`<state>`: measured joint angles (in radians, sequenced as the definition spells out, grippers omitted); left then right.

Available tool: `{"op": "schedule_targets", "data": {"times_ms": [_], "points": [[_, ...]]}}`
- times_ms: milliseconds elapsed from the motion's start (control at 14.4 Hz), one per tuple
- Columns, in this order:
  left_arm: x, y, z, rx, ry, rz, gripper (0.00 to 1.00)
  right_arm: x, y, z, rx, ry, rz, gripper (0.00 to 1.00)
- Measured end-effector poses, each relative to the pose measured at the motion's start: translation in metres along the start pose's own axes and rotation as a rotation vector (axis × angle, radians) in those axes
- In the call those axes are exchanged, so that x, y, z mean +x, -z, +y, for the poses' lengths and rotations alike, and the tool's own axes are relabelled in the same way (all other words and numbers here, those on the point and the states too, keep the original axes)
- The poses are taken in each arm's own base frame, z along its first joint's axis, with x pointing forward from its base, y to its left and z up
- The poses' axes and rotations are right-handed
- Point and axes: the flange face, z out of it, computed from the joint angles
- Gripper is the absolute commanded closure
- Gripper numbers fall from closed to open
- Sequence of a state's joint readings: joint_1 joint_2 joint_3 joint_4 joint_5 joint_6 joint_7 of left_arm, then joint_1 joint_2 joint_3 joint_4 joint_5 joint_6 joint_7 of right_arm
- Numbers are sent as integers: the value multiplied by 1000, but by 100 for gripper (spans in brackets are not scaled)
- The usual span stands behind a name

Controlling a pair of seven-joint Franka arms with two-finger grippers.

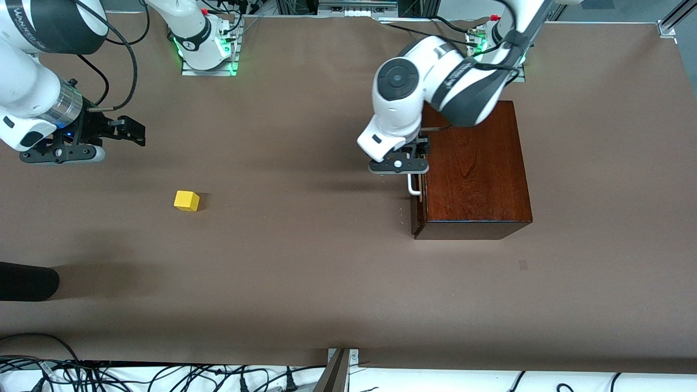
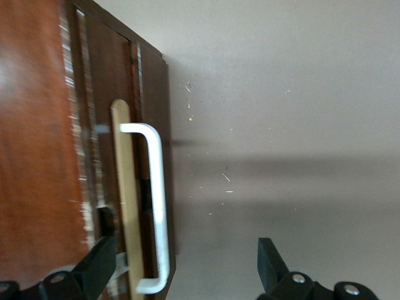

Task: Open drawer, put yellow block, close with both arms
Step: 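Move the left gripper to the white drawer handle, then close the left gripper around the white drawer handle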

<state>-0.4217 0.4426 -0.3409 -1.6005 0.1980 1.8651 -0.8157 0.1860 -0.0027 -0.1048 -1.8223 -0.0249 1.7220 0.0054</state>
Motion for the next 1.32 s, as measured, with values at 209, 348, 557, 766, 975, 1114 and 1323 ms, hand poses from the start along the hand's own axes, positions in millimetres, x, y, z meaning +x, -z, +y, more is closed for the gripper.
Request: {"op": "schedule_targets", "data": {"times_ms": [209, 348, 557, 766, 975, 1114, 1323], "points": [[-13, -21, 23, 54, 5, 18, 0, 4, -8, 0, -2, 0, -11, 0], [-18, -31, 32, 75, -4, 38, 0, 6, -11, -1, -2, 0, -15, 0], [-19, -47, 32, 87, -6, 36, 0, 6, -12, -1, -2, 0, -18, 0], [-17, -56, 30, 104, -11, 35, 0, 7, -15, -1, -3, 0, -22, 0], [-15, -61, 28, 113, -7, 32, 0, 8, -16, -3, -4, 5, -23, 0], [-13, -62, 26, 115, -1, 32, 0, 8, -16, -5, -4, 2, -23, 0], [-11, -64, 23, 117, 3, 29, 0, 8, -16, -5, -4, -13, -23, 0]]}}
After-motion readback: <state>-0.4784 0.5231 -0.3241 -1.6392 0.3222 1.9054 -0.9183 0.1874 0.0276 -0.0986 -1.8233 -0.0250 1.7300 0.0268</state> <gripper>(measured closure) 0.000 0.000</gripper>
